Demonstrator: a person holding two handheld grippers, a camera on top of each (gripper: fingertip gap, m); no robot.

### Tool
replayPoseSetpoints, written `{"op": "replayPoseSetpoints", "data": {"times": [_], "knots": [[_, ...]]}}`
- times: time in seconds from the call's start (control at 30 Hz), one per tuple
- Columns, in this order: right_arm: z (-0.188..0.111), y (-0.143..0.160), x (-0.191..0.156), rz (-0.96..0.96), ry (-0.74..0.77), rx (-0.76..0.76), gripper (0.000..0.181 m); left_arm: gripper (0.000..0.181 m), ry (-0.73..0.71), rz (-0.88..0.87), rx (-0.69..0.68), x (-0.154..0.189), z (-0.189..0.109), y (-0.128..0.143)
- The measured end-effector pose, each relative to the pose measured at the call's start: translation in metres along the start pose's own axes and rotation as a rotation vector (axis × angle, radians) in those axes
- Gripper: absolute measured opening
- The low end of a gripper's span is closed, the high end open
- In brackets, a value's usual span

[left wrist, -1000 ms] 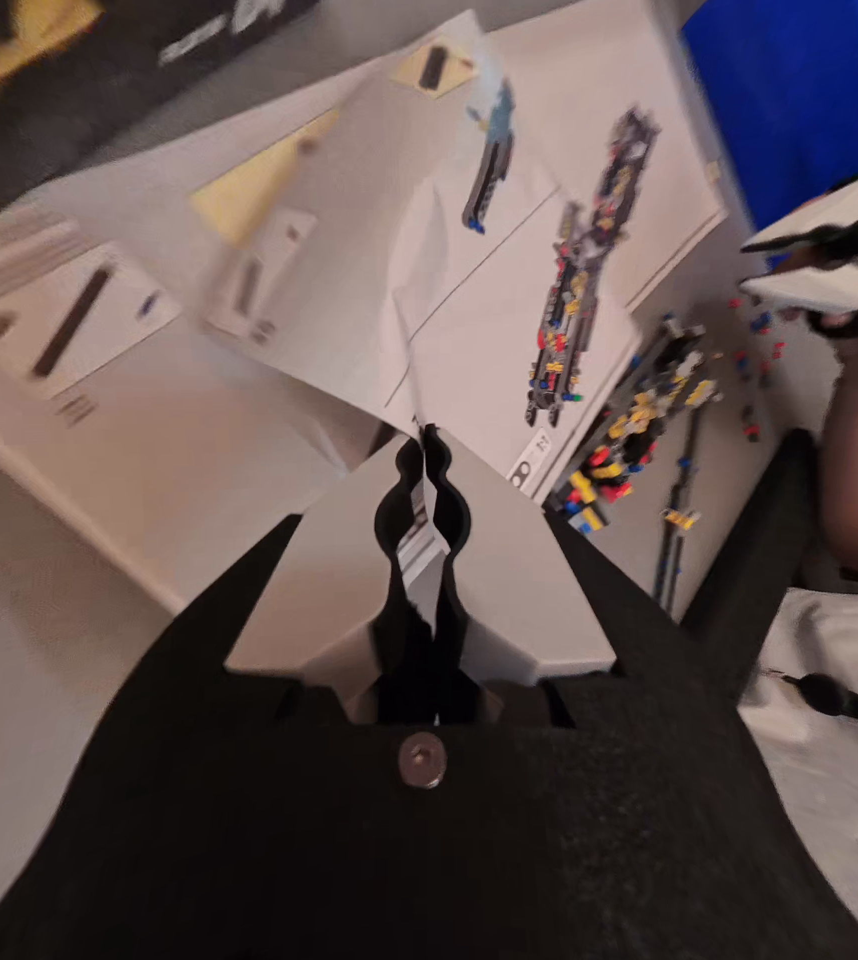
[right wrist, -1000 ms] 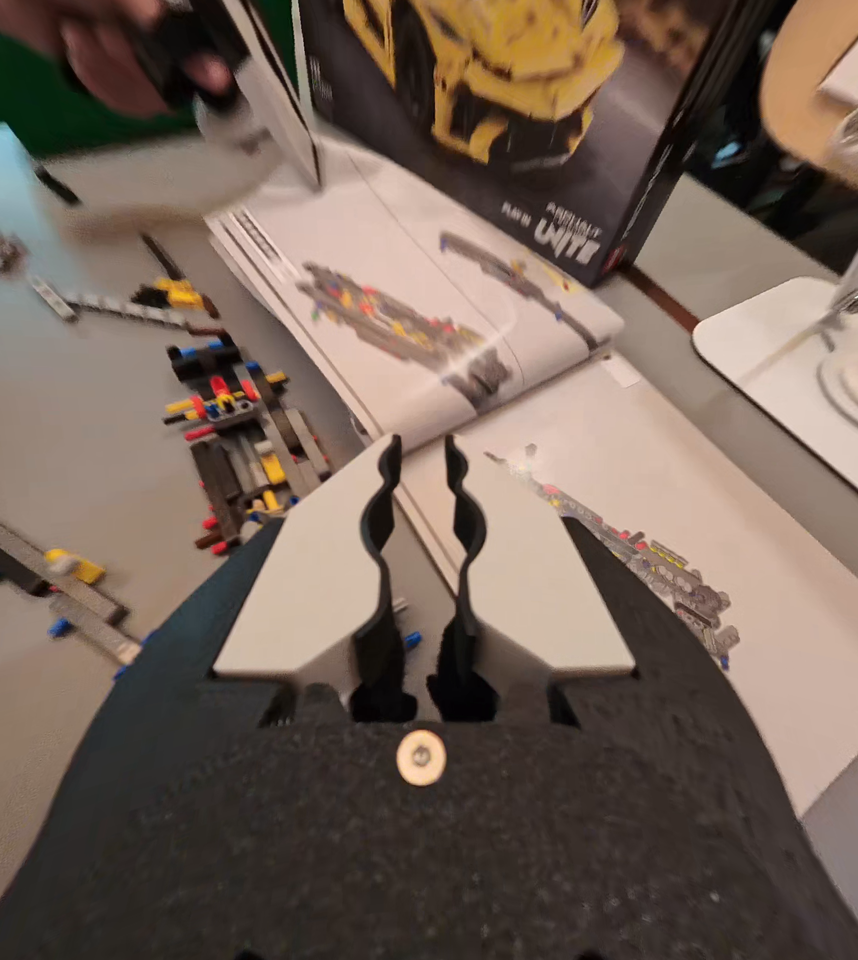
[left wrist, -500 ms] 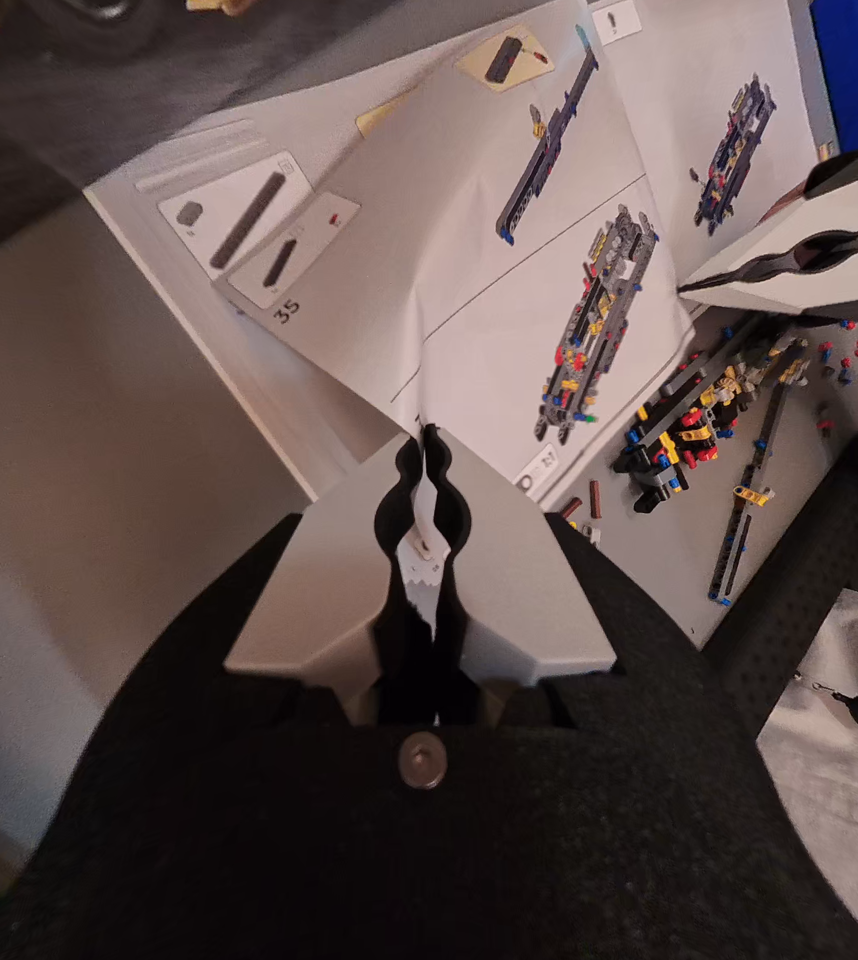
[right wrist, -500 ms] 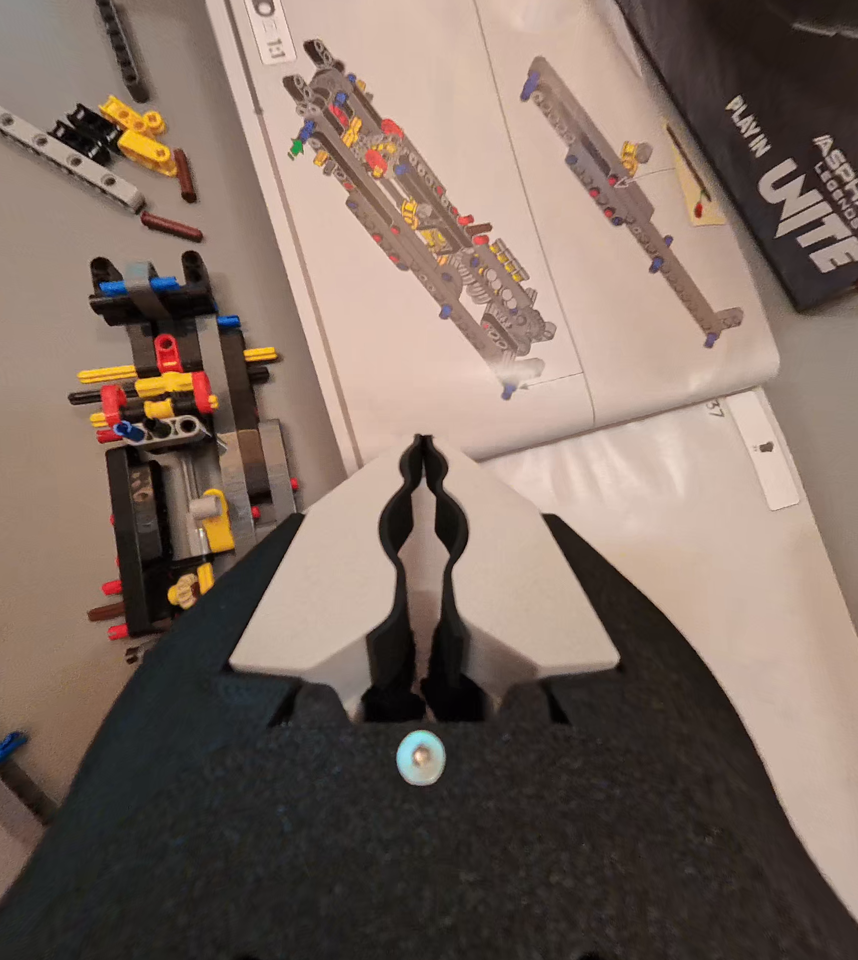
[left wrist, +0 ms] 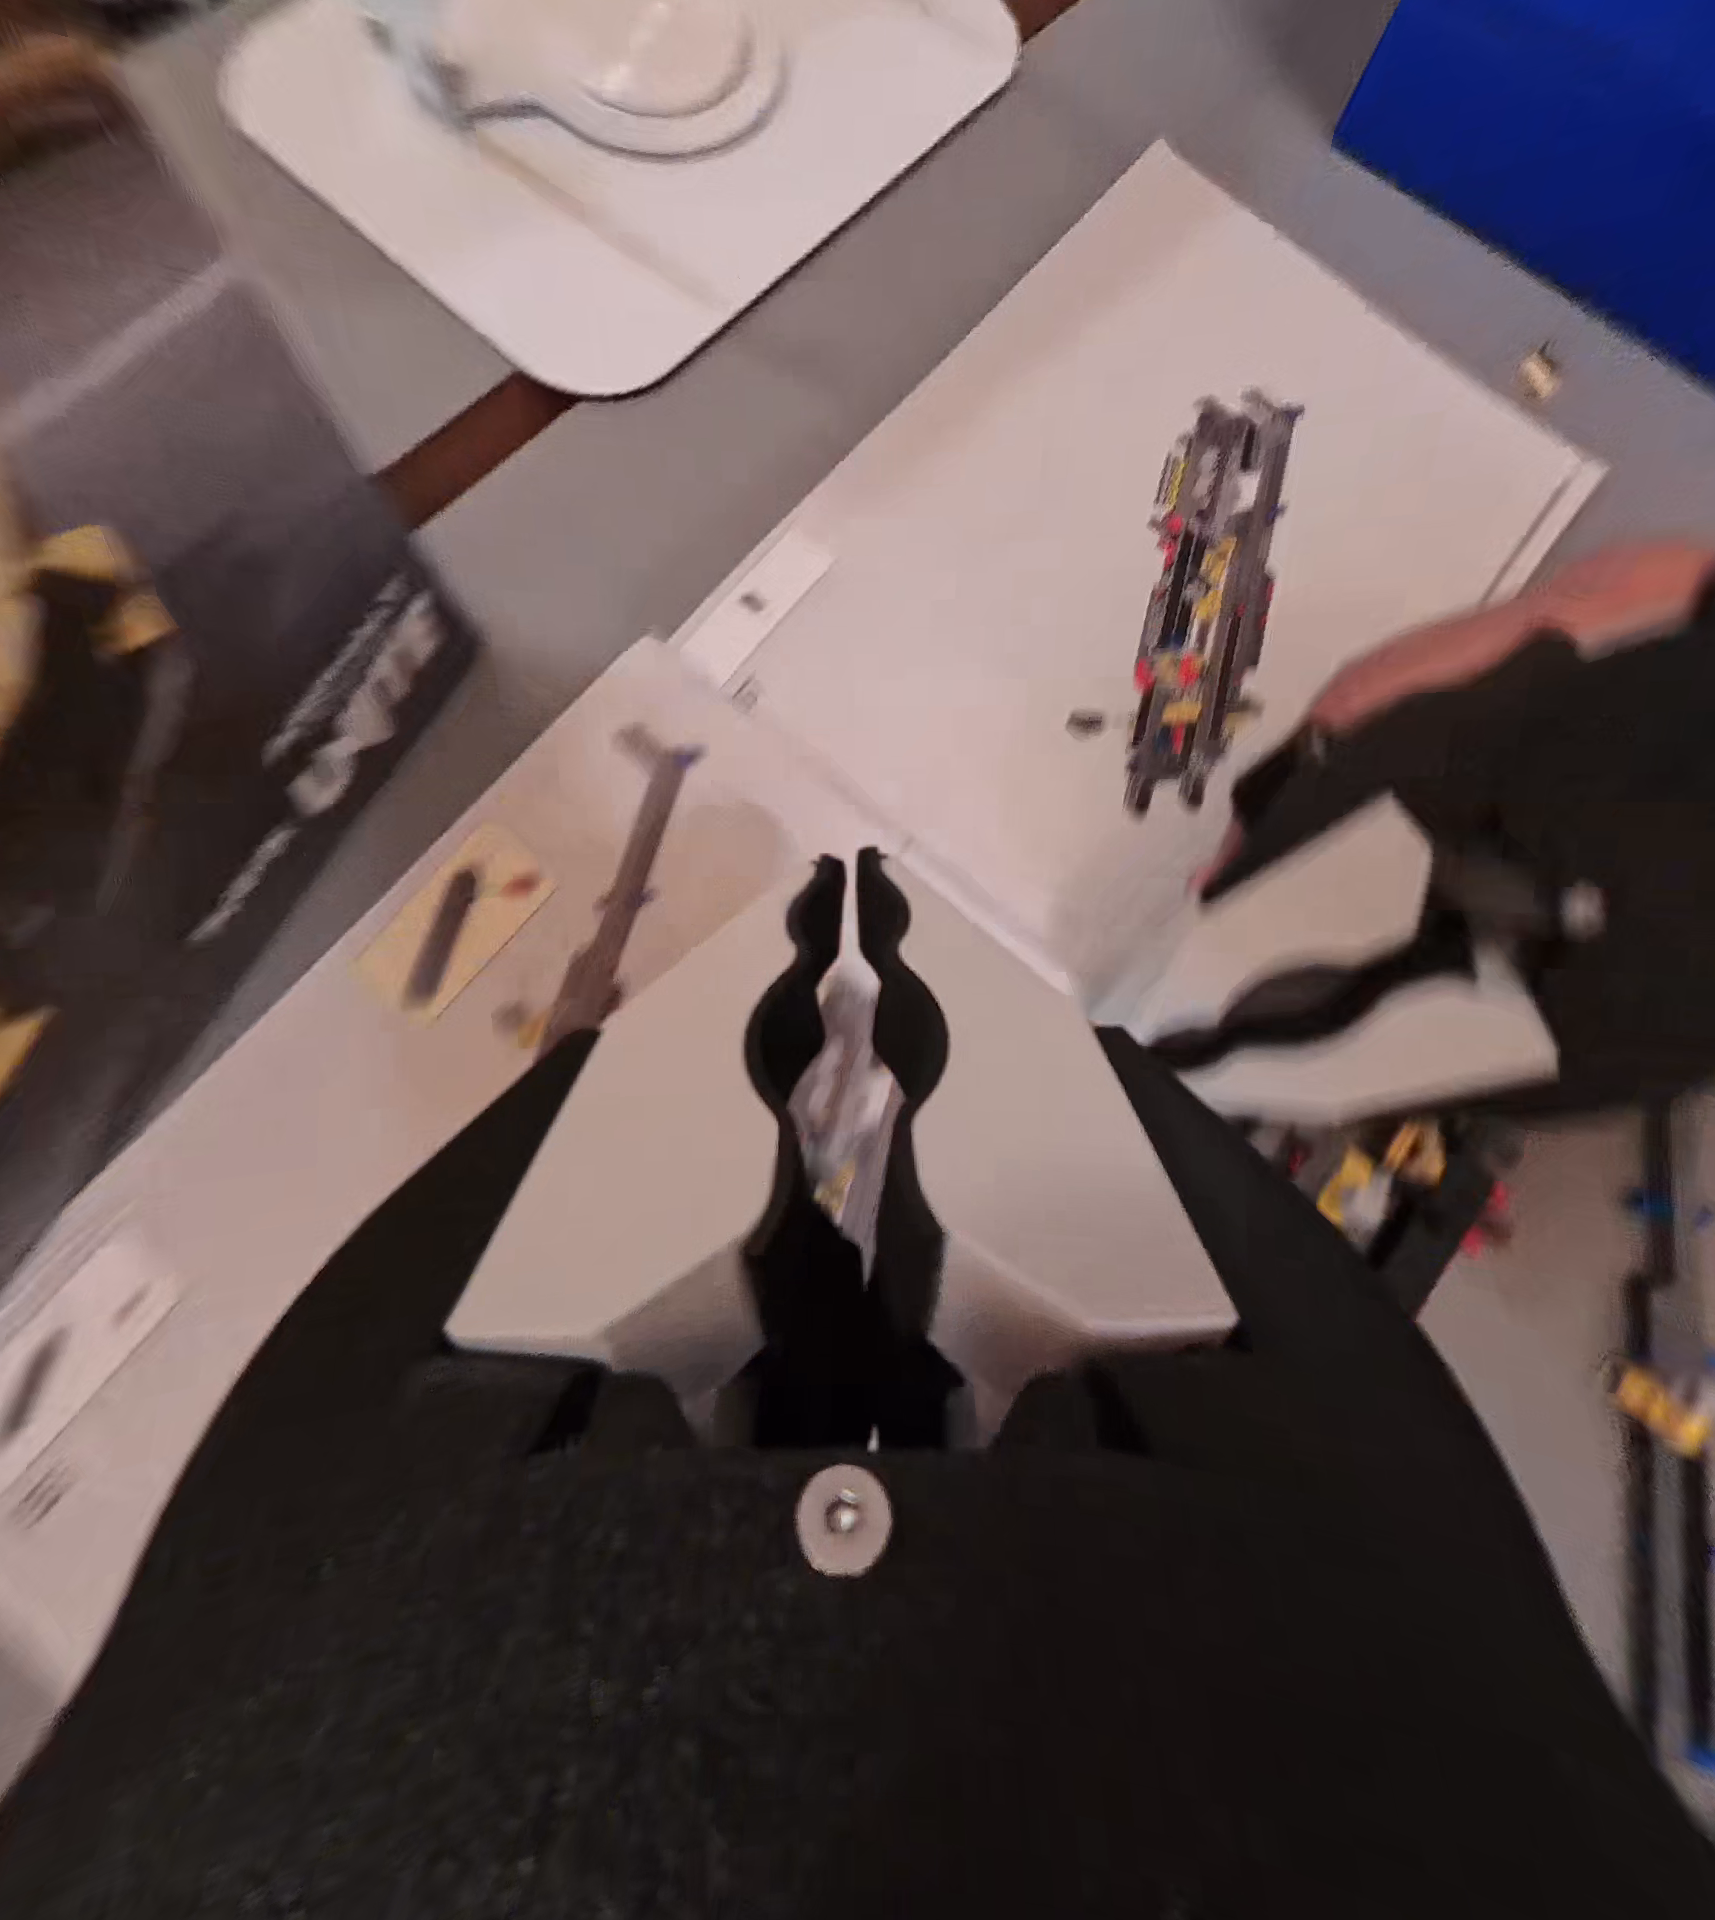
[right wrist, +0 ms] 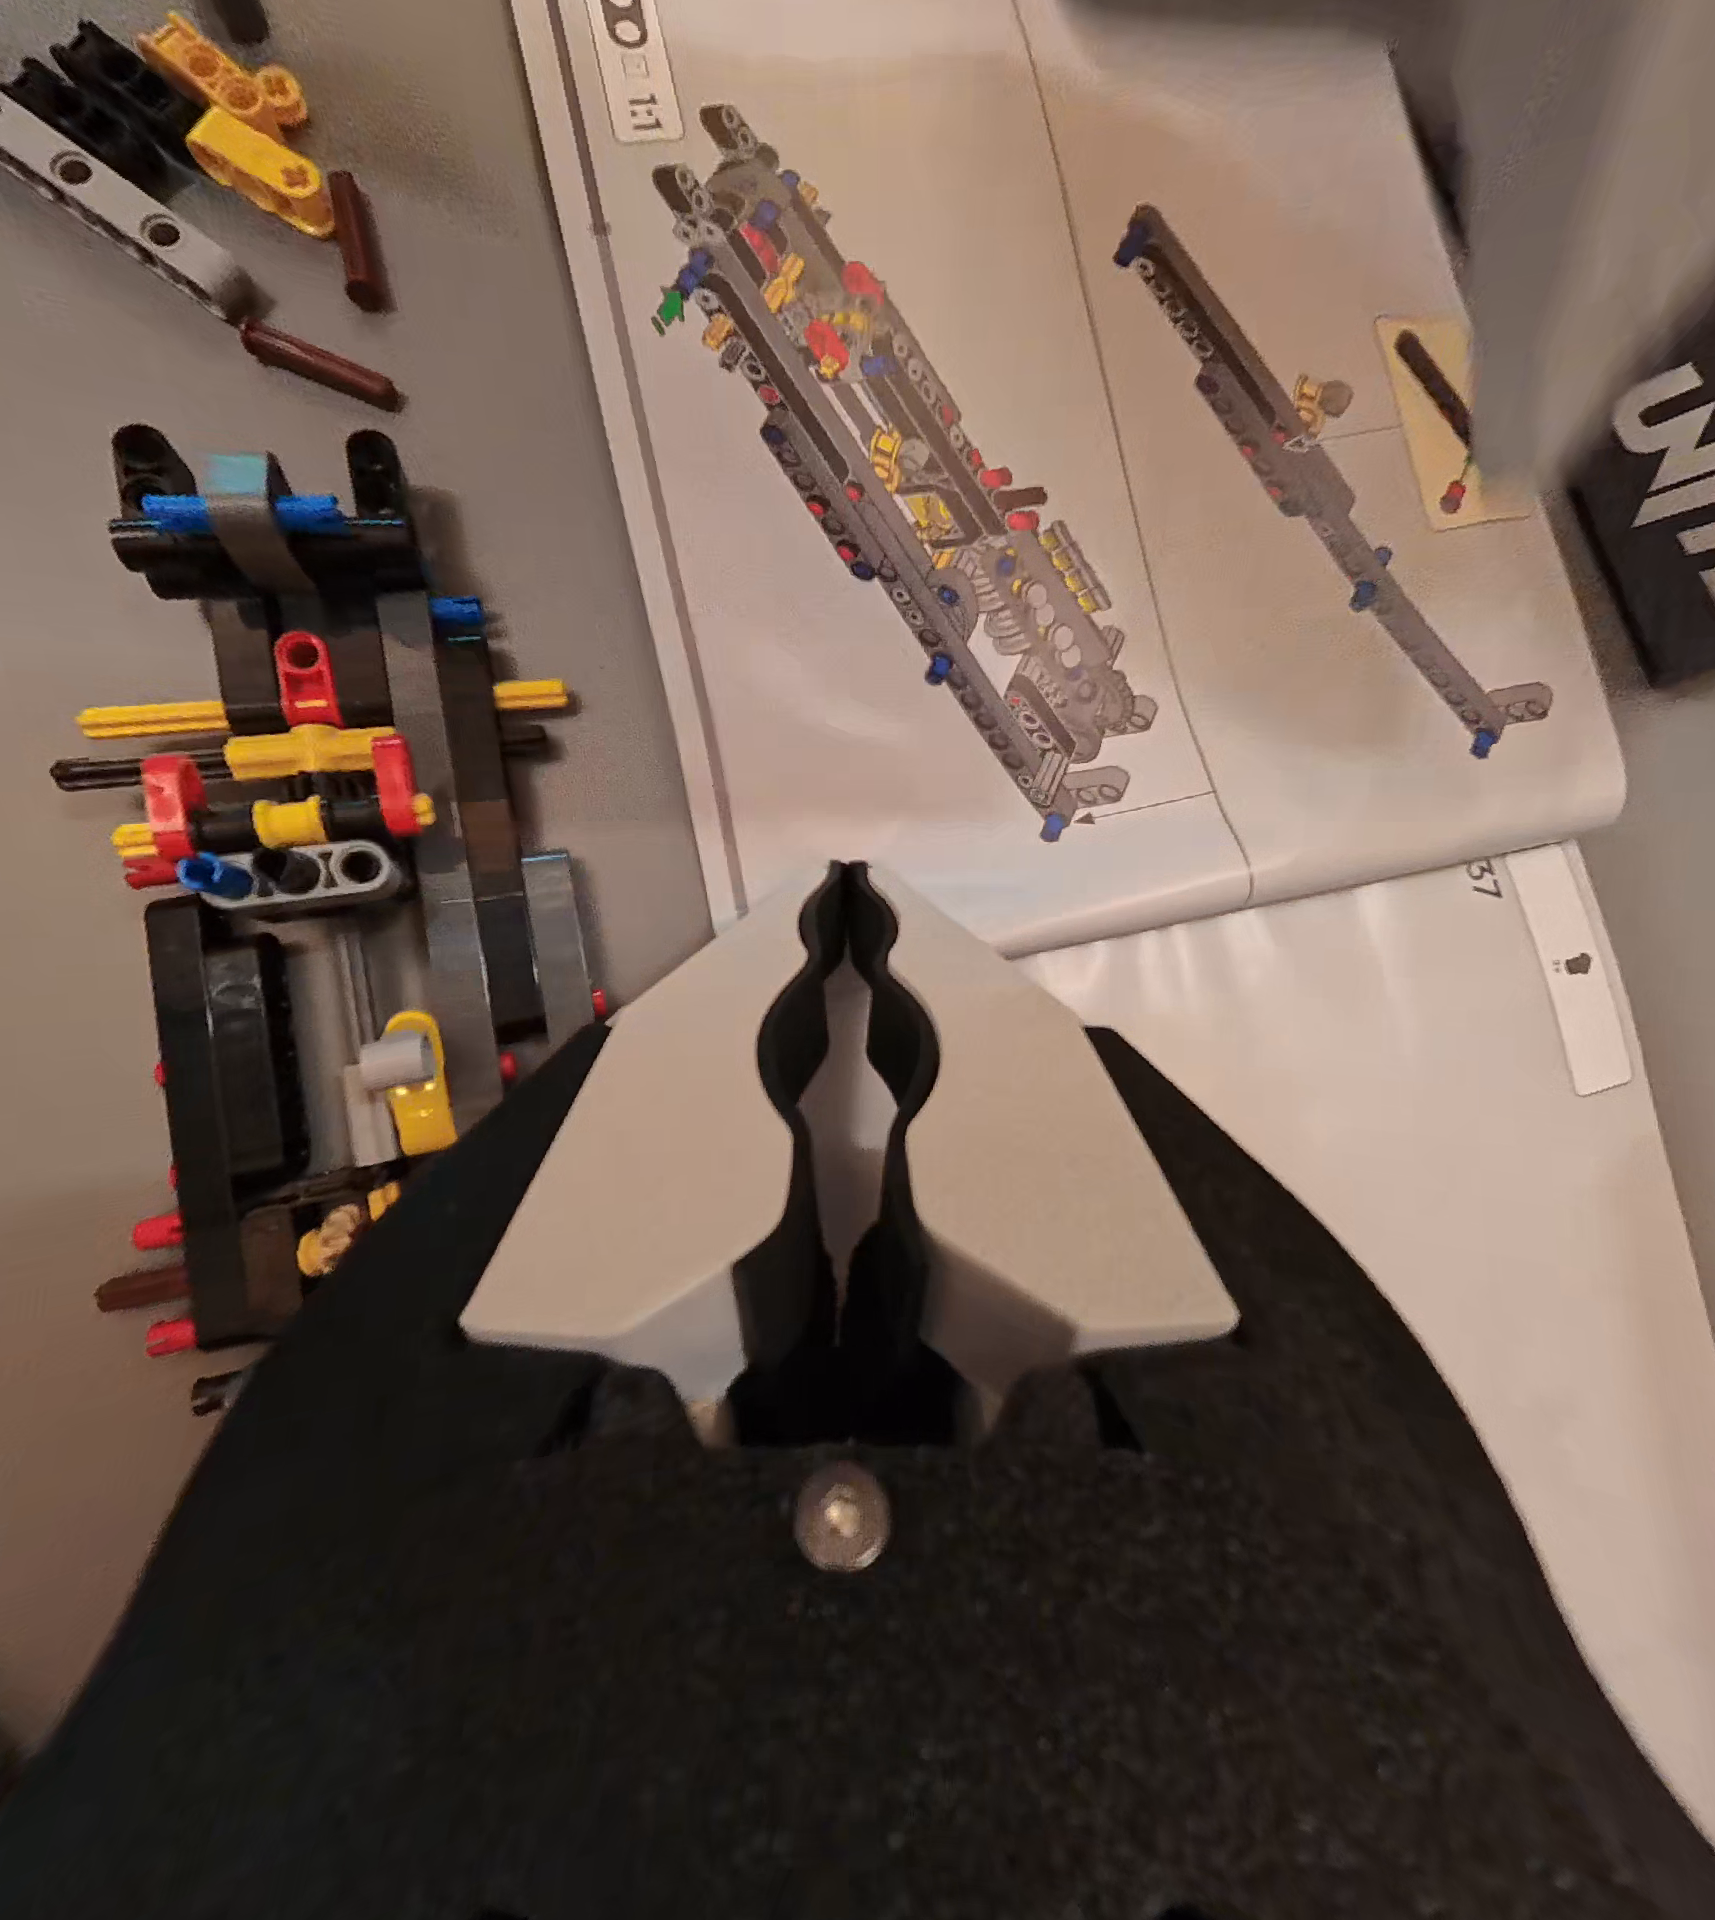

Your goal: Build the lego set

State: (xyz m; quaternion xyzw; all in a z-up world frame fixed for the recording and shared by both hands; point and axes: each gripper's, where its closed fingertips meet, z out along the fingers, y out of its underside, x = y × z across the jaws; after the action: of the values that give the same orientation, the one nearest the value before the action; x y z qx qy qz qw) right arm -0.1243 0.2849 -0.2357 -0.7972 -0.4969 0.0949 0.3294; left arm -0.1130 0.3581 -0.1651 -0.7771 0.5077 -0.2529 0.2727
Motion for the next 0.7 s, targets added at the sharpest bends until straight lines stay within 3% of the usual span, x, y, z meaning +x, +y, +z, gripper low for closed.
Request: {"op": "replayPoseSetpoints", "data": {"times": [0.07, 0.2, 0.47, 0.57, 0.63, 0.7], "knots": [[-0.001, 0.001, -0.001, 0.004, 0.003, 0.014, 0.000, 0.000, 0.021, -0.055, -0.030, -0.002, 0.038, -0.013], [-0.010, 0.012, -0.003, 0.029, -0.004, -0.006, 0.000, 0.000, -0.010, -0.107, -0.152, -0.013, 0.077, 0.009], [-0.013, 0.016, -0.003, 0.064, -0.031, 0.022, 0.000, 0.000, 0.008, -0.172, -0.084, -0.011, 0.081, 0.012], [-0.020, 0.006, -0.002, 0.078, -0.097, 0.097, 0.000, 0.000, 0.015, -0.176, -0.073, -0.011, 0.081, 0.013], [-0.032, -0.004, 0.021, 0.144, -0.065, 0.184, 0.000, 0.000, 0.018, -0.188, -0.057, -0.011, 0.081, 0.012], [-0.031, 0.008, 0.037, 0.189, -0.059, 0.141, 0.000, 0.000, 0.028, -0.223, -0.042, -0.010, 0.081, 0.012]]}}
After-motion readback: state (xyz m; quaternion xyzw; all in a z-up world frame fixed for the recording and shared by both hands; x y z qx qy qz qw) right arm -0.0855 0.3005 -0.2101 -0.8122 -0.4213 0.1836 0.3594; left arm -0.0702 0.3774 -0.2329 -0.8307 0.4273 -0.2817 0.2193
